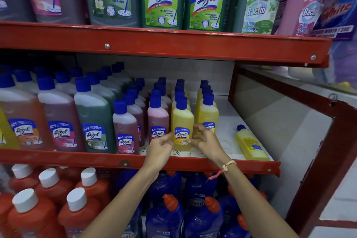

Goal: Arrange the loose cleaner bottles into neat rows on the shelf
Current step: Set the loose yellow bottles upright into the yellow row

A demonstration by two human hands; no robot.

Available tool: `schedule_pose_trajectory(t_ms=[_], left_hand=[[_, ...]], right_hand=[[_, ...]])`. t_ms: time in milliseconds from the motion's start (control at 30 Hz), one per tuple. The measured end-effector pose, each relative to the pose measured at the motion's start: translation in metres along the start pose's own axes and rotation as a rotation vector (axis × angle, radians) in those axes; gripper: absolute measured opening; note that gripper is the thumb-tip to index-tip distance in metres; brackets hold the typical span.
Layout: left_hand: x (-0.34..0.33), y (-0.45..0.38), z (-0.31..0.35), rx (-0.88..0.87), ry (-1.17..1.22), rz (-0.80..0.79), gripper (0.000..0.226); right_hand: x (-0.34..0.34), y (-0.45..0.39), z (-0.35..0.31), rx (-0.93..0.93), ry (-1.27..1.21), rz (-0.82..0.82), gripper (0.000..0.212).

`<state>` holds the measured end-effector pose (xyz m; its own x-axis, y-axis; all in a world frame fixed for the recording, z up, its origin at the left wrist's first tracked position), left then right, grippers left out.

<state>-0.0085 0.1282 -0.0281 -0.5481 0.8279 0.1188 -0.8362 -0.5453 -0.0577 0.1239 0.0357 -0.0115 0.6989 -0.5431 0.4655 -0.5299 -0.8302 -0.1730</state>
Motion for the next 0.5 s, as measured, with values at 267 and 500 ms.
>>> schedule_pose_trajectory(t_ms=[267,500], left_hand=[[-0.001,0.011,0.009,-0.052,-0.113,0.052,0.038],[-0.02,0.012,0.015,-0.137,-0.136,0.044,0.016]], right_hand=[[0.004,0.007,-0.003,0.014,-0.046,0.062,0.044],[0.079,0.064,0.003,0.015,0.234,0.55,0.014]])
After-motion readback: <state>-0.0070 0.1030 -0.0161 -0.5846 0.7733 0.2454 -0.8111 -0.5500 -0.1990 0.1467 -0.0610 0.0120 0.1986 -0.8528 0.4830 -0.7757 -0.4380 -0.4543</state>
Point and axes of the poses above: each hand's wrist, its own y-axis away from the middle knuckle, its own x-axis out of the back of the hand, z = x × y, the point moved 9 cm from there along -y, towards the middle knuckle, and after that the axes turned 11 degrees about -z, right-handed, at the moved point
